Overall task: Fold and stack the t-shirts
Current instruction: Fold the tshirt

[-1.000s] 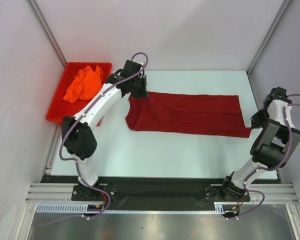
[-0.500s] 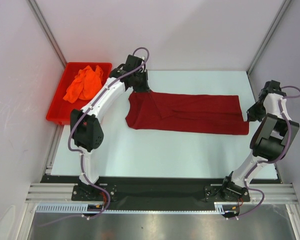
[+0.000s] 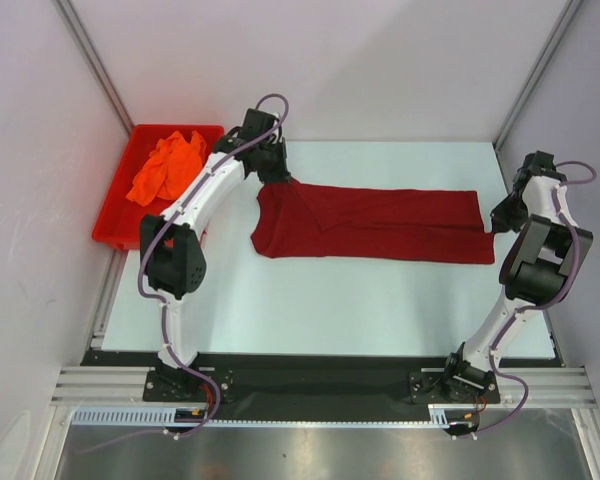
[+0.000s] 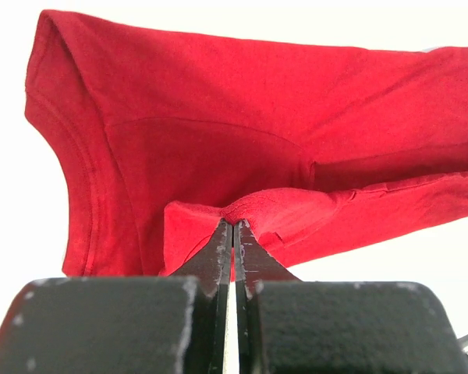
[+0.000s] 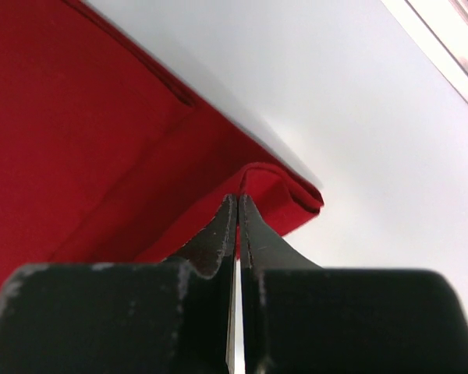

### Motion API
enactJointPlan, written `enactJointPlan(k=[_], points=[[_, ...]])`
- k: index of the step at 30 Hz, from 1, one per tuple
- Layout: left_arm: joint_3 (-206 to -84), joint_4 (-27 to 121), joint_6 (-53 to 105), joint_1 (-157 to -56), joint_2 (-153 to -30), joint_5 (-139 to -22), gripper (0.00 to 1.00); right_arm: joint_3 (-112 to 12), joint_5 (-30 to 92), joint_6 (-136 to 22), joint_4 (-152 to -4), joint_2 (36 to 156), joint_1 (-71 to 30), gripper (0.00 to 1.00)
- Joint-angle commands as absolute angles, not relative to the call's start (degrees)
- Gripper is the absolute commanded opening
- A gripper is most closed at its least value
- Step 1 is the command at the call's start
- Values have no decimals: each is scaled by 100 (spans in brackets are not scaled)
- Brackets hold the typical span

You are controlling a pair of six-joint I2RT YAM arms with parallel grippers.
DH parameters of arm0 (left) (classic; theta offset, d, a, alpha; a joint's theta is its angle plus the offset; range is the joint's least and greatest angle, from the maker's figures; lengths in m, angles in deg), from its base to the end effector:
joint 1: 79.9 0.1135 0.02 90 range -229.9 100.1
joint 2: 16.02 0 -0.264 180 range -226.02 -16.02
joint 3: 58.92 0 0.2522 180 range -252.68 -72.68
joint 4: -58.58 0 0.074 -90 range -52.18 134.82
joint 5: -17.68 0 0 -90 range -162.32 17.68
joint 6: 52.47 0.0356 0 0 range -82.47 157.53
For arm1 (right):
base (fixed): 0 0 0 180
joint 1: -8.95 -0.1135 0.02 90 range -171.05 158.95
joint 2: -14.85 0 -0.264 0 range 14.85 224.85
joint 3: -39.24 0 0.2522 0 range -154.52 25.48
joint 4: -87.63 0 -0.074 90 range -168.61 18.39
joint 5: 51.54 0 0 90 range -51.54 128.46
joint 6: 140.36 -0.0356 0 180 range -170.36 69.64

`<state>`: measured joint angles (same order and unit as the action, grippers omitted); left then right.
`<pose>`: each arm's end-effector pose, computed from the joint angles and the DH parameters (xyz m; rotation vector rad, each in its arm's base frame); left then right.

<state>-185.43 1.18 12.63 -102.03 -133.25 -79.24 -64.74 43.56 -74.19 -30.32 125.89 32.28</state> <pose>0.4270 -0.1783 0.3075 -0.0026 2.4696 -0.5138 0.3698 -0.1629 0.2266 1.1306 2.5335 -0.1213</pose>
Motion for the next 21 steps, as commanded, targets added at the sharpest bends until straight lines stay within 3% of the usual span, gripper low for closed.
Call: enactJointPlan(k=[1,21], points=[[-18843,377,1301,-10152,-13467,-8041,0,-6883,4461,-7330,-3027,12830,3198,0],[-19537,448,1257,-10056,-14083,-8015,0,-7612,4417,-7303,-2983,13526,3136,0]])
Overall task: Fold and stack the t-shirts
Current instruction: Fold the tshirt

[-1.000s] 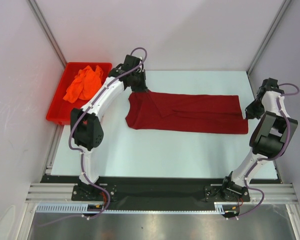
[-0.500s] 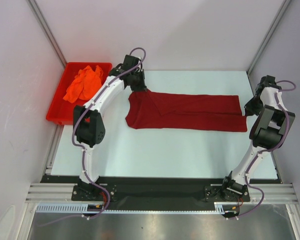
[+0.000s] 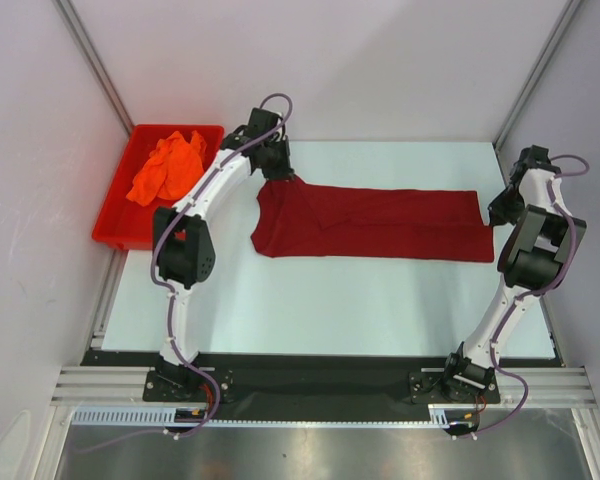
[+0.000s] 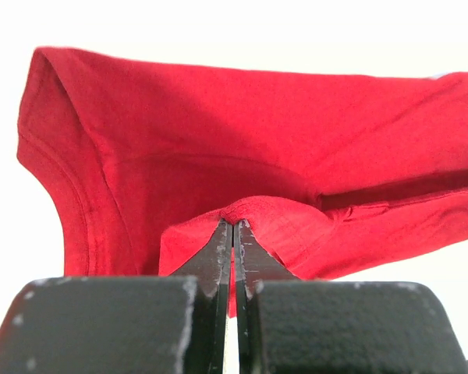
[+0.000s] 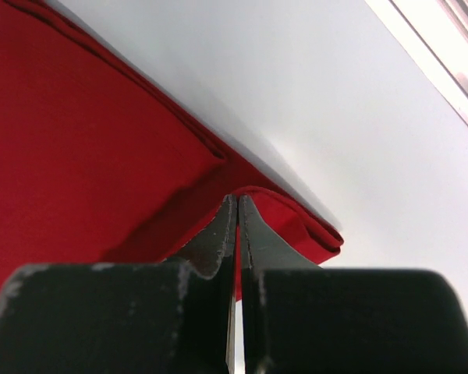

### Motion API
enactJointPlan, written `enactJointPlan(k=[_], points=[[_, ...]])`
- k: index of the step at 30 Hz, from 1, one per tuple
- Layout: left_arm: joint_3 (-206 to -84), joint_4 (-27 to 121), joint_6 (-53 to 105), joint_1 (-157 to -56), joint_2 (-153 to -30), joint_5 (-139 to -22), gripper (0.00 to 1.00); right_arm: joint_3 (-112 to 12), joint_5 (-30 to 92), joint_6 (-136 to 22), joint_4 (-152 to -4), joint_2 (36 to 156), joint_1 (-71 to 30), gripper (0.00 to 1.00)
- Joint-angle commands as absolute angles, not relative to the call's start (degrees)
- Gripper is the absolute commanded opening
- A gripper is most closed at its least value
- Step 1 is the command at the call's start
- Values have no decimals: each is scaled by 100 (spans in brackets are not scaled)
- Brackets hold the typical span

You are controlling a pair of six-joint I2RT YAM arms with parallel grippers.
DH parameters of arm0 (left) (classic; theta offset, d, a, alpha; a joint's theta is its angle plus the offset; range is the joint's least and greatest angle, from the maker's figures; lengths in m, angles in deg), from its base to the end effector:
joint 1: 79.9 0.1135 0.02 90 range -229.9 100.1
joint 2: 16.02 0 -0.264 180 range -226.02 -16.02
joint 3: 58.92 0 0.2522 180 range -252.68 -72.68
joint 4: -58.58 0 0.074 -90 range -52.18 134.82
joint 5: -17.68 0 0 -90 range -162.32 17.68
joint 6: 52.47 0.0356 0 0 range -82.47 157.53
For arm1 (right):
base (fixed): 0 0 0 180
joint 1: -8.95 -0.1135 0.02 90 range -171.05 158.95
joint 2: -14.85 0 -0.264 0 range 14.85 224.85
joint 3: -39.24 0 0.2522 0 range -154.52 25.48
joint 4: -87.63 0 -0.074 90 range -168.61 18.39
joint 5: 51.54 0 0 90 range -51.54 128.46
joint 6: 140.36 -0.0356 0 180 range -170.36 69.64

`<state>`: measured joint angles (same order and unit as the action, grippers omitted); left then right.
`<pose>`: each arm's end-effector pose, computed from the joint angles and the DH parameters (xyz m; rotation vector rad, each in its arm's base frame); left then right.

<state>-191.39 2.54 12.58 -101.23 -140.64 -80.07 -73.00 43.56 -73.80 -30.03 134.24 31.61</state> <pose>0.4572 -0.1837 0.2838 -0.0141 2.4717 -0.5248 0.4031 -0.1717 0.2096 1.1094 2.5499 -0.1204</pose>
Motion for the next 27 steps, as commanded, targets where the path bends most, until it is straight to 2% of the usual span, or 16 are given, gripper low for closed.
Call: enactJointPlan(k=[1,9,15,18,19,21,22,26,27], points=[[-19546,456,1248,-10047,-14092,-8006,0,-7630,4417,-7295,-2992,13587,3128,0],[-19625,544,1213,-9994,-14311,-8181,0,-7876,4365,-7286,-2922,13895,3110,1],[-19634,580,1222,-9968,-14443,-8164,0,-8104,4356,-7268,-2878,14044,3092,7],[-19617,544,1187,-9942,-14487,-8024,0,-8219,4321,-7216,-2843,14105,3066,20],[-19625,536,1178,-9924,-14496,-7980,10,-8262,4303,-7181,-2817,14115,3057,28],[-19660,571,1178,-9898,-14513,-7962,16,-8359,4338,-7137,-2781,14115,2996,35],[-19669,623,1213,-9898,-14496,-7927,29,-8394,4364,-7093,-2738,14089,2987,46],[-19888,668,1345,-9880,-14399,-7716,52,-8386,4505,-7040,-2632,13852,2943,57],[-19976,641,1354,-9863,-14391,-7629,63,-8369,4540,-7022,-2606,13781,2926,62]])
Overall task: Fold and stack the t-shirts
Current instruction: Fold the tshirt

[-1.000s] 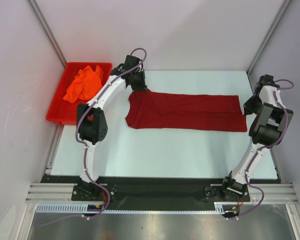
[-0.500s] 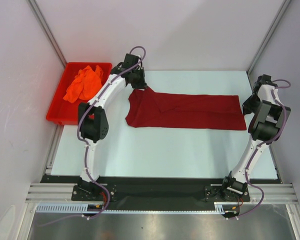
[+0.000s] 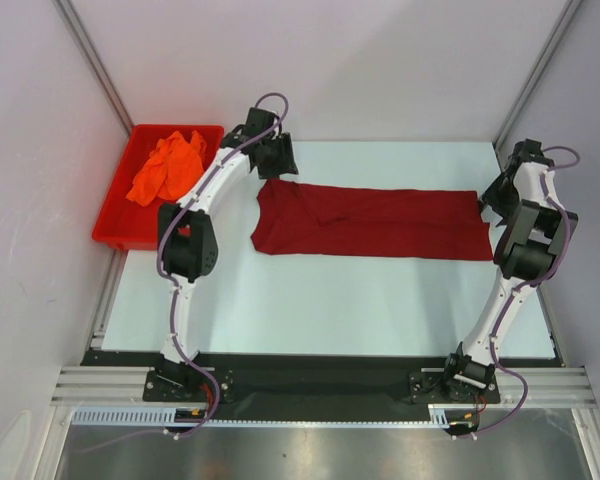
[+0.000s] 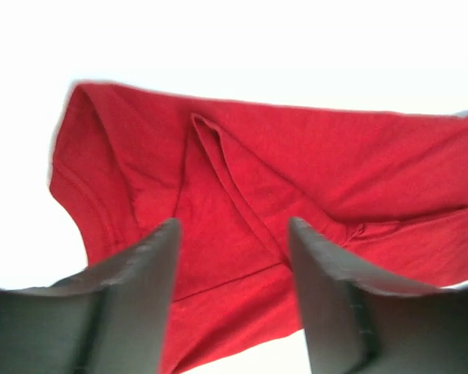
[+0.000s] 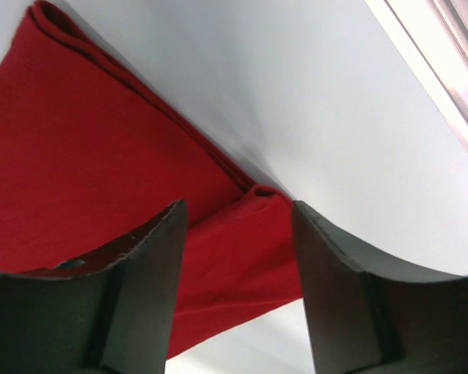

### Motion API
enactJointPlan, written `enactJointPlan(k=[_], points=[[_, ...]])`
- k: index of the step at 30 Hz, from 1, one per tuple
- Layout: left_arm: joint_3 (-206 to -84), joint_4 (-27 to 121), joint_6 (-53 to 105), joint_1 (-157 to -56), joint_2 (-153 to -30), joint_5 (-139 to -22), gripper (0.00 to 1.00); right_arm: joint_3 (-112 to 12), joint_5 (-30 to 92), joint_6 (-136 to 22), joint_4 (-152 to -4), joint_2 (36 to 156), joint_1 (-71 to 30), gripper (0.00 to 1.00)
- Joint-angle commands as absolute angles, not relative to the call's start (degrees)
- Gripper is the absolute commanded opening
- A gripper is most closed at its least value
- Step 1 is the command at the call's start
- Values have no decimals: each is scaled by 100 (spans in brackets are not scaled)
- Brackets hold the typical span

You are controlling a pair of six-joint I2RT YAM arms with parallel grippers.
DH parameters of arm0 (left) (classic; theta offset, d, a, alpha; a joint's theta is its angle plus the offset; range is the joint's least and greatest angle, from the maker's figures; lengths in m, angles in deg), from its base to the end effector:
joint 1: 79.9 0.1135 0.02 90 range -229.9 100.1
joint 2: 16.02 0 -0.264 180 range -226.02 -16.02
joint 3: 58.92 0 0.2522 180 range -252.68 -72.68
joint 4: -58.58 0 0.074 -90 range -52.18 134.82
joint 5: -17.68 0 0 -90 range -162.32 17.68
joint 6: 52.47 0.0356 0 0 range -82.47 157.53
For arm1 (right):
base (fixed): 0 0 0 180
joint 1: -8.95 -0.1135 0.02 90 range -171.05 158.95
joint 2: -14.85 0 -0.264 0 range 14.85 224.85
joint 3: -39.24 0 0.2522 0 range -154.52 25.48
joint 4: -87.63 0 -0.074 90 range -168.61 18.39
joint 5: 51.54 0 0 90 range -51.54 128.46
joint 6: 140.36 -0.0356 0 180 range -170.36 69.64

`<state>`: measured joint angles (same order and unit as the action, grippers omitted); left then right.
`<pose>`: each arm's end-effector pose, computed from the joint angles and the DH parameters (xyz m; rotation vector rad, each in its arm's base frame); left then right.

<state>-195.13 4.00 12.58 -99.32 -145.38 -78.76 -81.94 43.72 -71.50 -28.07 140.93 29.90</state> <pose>0.4810 -0.1738 0.2668 -0.0651 2.4552 -0.4863 0.4337 -0.1695 0.2030 1.0186 2.5823 -0.1267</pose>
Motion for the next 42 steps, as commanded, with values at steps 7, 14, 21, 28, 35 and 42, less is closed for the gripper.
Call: enactJointPlan(k=[7,14,21,28,35,42], points=[[-19487,369,1442,-9836,-13698,-7672,63,-8106,4401,-6873,-2429,13017,2523,71],[-16168,1150,1749,-9827,-11905,-8058,61,-7648,3330,-6855,-2789,12506,1276,73],[-14643,1651,2057,-9819,-11279,-8200,67,-7454,1886,-7241,-3659,12796,-218,77],[-14142,1766,2162,-9757,-11394,-8147,62,-7927,1701,-8076,-4460,13665,-1221,75],[-13992,1897,2118,-9634,-11701,-8190,54,-7753,2316,-8718,-4714,13807,-1566,58],[-13974,1863,2101,-9572,-11991,-8147,46,-7604,2474,-8859,-4723,13903,-1689,54]])
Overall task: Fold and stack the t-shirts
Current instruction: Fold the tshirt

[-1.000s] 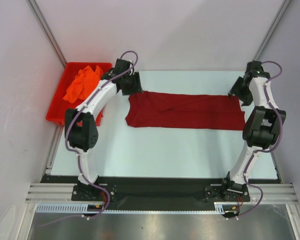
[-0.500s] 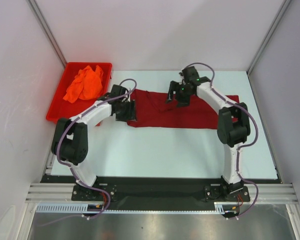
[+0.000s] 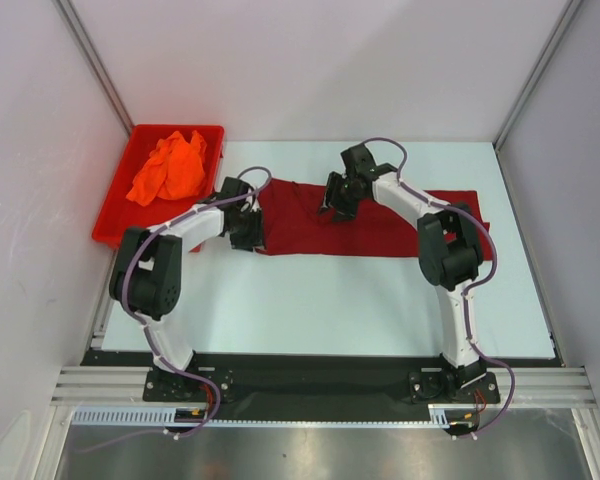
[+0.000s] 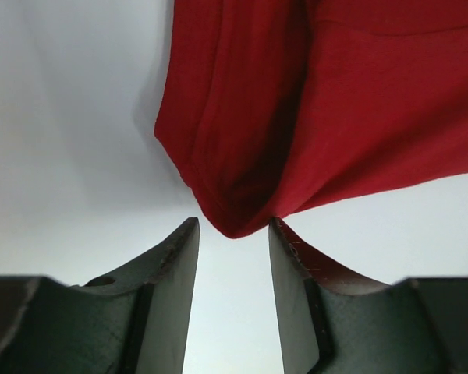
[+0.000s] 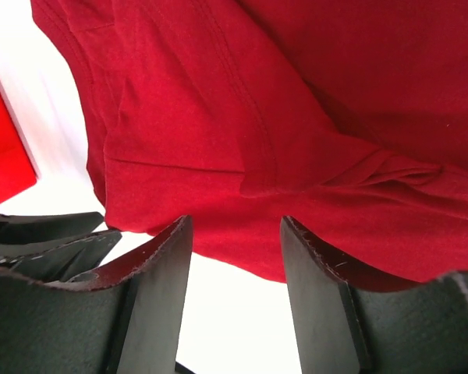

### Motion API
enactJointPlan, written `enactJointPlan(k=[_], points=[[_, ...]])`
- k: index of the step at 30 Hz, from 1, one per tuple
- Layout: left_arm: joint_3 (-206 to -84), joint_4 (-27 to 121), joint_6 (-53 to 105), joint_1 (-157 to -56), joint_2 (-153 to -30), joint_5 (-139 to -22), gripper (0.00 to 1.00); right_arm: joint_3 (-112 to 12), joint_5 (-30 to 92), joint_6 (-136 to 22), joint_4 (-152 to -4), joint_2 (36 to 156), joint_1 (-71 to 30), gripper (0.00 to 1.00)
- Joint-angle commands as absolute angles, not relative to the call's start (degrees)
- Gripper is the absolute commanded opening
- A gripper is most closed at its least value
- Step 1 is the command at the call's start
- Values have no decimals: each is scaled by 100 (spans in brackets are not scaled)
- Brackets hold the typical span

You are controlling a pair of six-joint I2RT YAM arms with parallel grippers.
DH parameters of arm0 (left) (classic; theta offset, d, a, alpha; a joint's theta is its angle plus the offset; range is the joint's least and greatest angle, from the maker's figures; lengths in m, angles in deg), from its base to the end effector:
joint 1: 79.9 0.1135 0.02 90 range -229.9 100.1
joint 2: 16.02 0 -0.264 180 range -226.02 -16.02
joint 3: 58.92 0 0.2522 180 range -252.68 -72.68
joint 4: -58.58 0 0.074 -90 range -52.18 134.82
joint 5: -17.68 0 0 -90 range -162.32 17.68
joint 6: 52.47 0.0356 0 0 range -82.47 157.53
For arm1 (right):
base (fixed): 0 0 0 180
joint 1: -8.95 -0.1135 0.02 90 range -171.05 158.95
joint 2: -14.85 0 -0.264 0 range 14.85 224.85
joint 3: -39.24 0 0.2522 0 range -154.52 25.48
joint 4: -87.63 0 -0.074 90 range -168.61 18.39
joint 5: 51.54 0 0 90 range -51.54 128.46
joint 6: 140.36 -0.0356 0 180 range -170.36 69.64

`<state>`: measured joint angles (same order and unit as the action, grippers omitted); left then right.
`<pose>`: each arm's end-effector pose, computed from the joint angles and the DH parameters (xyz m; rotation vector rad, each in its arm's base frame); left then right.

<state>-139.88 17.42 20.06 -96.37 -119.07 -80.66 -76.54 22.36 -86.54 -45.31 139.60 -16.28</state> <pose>0.3461 -0.1077 0.1783 0.0233 2.7126 -0.3774 0.4301 0.2136 0.2014 0.1402 2.6743 0.7426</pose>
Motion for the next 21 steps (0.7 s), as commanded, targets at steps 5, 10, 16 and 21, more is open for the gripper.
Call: enactJointPlan(k=[5,10,16,21], points=[[-14123,1705,2013,-9572,-12166,-8033,42,-7621,2668,-9026,-4873,14018,-1715,53],[-14308,1511,1951,-9564,-12404,-7971,38,-7701,3054,-9272,-4583,14062,-1750,47],[-14273,1511,1960,-9564,-12378,-7997,38,-7526,3108,-9448,-4582,14027,-1838,45],[-14194,1537,1969,-9546,-12299,-8023,38,-7392,3002,-9597,-5031,14097,-1873,46]])
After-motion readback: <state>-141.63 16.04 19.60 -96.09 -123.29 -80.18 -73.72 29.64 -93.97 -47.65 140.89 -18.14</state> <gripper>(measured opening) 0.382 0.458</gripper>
